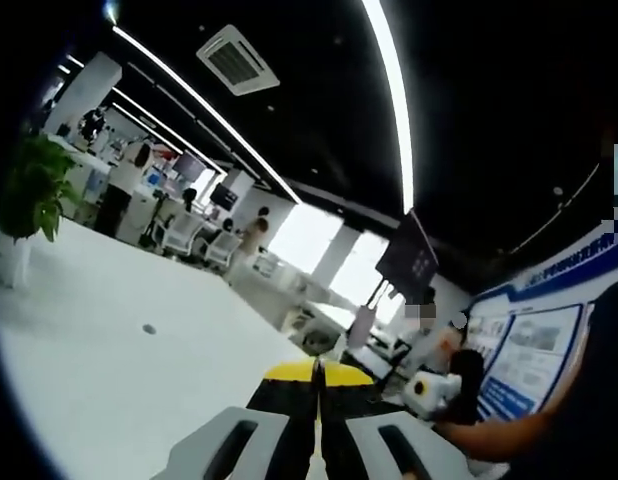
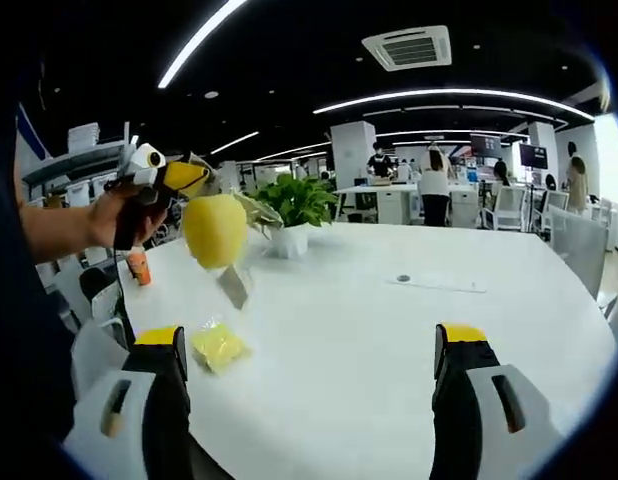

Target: Compare the silicone blocks by pressing each to a similar depth, holding the contact briefly, and releasing to observe deformation and rebound differences across the visible hardness samples.

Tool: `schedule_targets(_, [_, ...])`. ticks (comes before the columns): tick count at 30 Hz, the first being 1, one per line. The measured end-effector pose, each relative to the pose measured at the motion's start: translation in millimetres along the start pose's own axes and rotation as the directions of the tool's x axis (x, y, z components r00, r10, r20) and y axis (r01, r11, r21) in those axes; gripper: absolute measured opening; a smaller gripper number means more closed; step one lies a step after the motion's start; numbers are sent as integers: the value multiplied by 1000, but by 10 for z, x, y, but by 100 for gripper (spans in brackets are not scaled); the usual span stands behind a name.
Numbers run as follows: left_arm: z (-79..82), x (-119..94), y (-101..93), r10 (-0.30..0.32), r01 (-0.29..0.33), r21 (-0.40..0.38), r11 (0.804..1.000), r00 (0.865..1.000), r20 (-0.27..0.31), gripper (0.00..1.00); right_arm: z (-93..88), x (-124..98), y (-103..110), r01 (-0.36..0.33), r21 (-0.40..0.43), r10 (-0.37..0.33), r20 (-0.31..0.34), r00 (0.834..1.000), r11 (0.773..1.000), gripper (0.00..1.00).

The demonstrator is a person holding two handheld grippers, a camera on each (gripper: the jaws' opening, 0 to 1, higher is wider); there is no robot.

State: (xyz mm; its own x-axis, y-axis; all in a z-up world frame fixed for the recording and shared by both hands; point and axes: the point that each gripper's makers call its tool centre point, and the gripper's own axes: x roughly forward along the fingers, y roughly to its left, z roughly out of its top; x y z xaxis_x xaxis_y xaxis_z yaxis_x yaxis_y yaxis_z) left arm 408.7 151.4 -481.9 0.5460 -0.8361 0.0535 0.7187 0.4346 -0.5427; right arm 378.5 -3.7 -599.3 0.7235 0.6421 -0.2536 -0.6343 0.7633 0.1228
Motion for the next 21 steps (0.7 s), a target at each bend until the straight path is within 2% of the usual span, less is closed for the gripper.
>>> schedule_targets(6, [-114,39,30,2,-1,-52,999,1000,12,0,-129,-97,-39,30,30,-29,-11,1000,999,96])
schedule_targets(10, [-209,75,40,-2,2,-65,998,1000,8,0,-151,-163,-51,45,32,-45,-3,999,998,96])
schedule_targets(16, [-417,164,179,9,-10,-98,995,1000,-17,0,-288,-244,-103,80,15,-79,-29,996,997,96])
schedule_targets(21, [-594,238,310,21,-26,-139,990,999,-31,0,-373,-297,-86,80,20,-79,-31,996,997,96])
